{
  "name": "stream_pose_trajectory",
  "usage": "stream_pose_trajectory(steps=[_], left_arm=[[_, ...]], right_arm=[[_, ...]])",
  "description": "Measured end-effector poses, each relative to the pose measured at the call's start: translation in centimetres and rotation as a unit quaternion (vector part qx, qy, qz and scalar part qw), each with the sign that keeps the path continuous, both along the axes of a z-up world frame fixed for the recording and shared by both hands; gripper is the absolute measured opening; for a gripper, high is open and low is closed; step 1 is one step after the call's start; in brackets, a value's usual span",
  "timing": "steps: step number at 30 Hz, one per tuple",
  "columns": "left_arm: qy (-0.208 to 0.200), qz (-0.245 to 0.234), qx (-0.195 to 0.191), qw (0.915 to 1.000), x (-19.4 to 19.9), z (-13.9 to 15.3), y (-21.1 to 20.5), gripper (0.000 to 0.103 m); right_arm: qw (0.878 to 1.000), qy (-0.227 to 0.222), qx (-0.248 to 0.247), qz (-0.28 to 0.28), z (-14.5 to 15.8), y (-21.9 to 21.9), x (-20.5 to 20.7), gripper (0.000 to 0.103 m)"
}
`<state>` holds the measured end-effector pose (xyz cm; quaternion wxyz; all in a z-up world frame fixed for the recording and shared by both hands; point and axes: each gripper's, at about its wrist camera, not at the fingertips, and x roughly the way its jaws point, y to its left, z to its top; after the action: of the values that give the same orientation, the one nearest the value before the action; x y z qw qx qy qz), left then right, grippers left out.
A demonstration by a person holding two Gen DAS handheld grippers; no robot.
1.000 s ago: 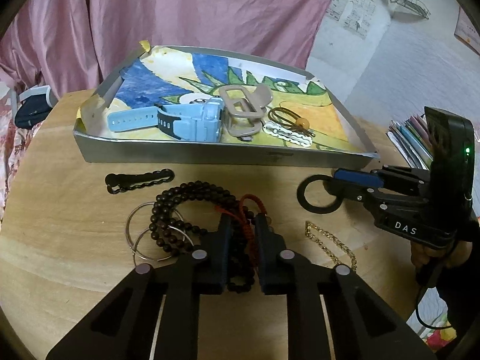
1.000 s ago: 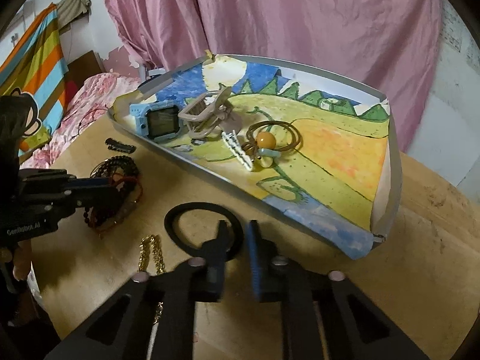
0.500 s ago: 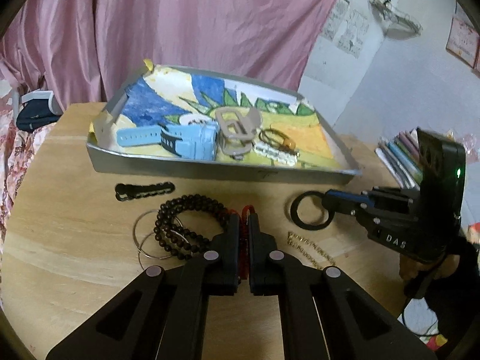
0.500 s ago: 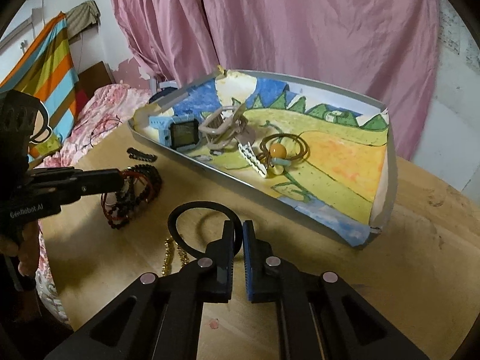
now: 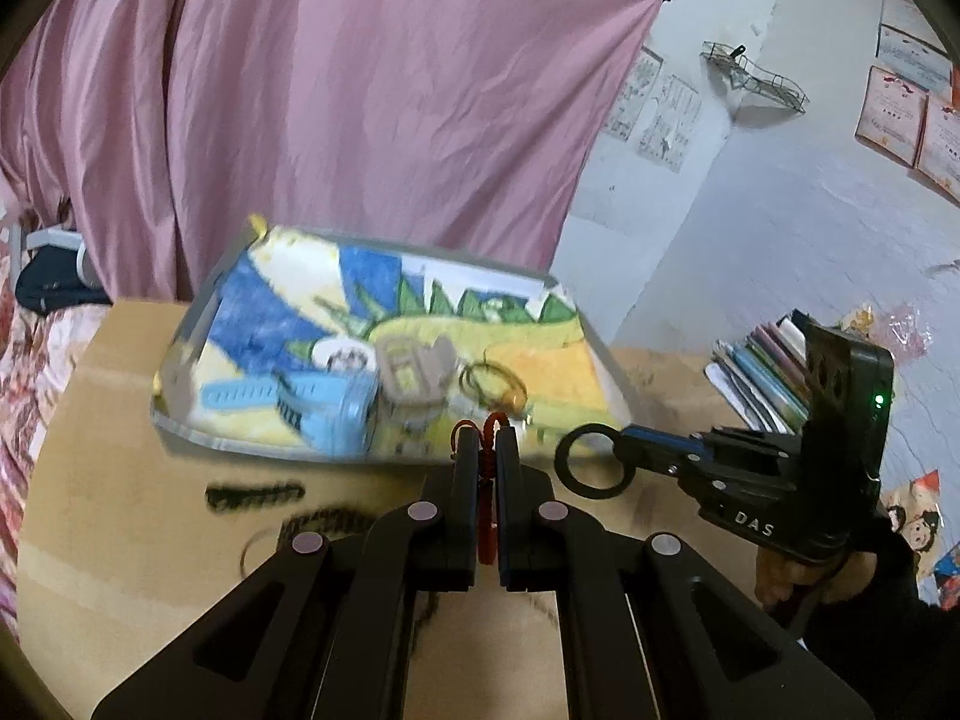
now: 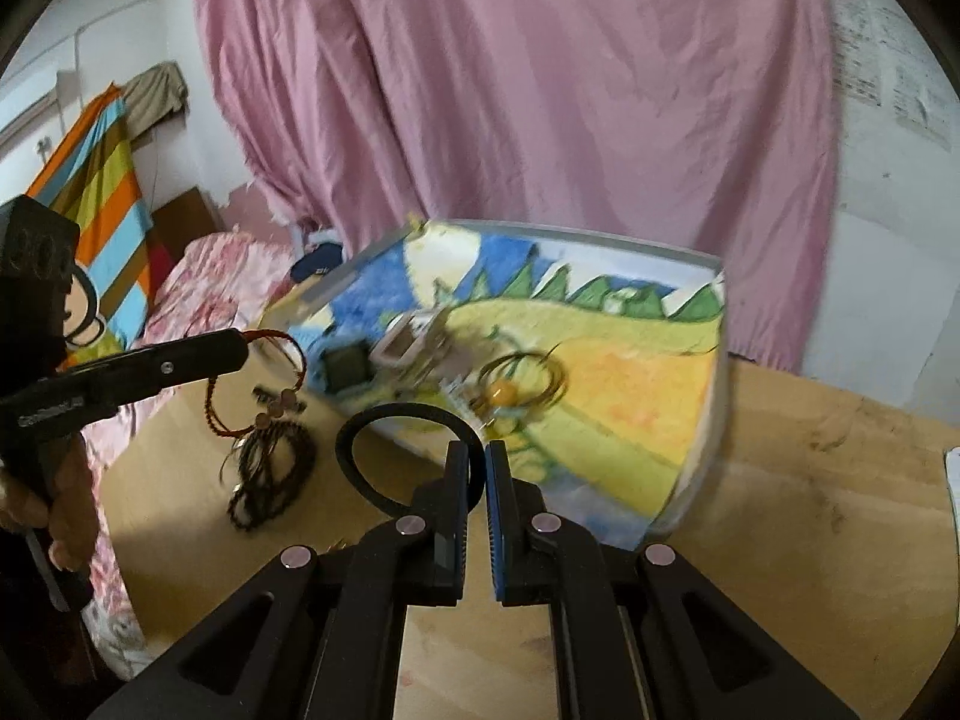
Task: Organize jewelry
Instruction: 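Lower the bracelet into the tray with the left tool while the right tool drops the hair tie there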
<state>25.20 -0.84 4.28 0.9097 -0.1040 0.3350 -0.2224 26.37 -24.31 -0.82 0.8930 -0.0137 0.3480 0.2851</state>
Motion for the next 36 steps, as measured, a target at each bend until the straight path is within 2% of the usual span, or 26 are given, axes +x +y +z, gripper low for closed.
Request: stream_pose_trajectory(steps=[3,7,12,24,31,32,34,35,36], left_arm=[[-0.004,0.001,-0.012,0.9999,1.9,0.0,-0.6,0.003],[-0.006,0.003,-0.01,0.9999,4.5,-0.6,-1.9,0.003],[0.012,-0.015,-0.002,0.9998,7.0,-2.2,-3.8,0.003],[0.04,-0.016,0.024,0.9988,8.3,-5.2,-4.9,0.003],[0.057,-0.007,0.039,0.9976,8.5,-5.4,-4.8,0.004],[0.056,-0.006,0.04,0.9976,8.4,-5.3,-4.8,0.007],[0.05,-0.005,0.036,0.9981,8.1,-4.9,-4.7,0.019],[0.046,-0.004,0.033,0.9984,7.9,-4.7,-4.6,0.03],[0.039,-0.003,0.025,0.9989,7.5,-4.3,-4.4,0.036]], right_arm=[[1.0,-0.006,0.005,-0.017,0.3,-0.8,1.2,0.006],[0.999,-0.004,0.011,-0.047,0.0,-1.8,3.1,0.006],[0.997,0.011,0.01,-0.071,-1.2,-2.8,4.7,0.006],[0.997,0.041,-0.013,-0.068,-3.4,-2.7,5.7,0.007],[0.996,0.038,-0.021,-0.079,-3.5,-2.8,5.5,0.008],[0.996,0.036,-0.022,-0.082,-3.3,-2.9,5.4,0.008],[0.995,0.029,-0.024,-0.092,-2.9,-3.3,4.9,0.009],[0.995,0.027,-0.023,-0.095,-2.8,-3.5,4.7,0.01],[0.994,0.025,-0.023,-0.099,-2.6,-3.7,4.4,0.01]])
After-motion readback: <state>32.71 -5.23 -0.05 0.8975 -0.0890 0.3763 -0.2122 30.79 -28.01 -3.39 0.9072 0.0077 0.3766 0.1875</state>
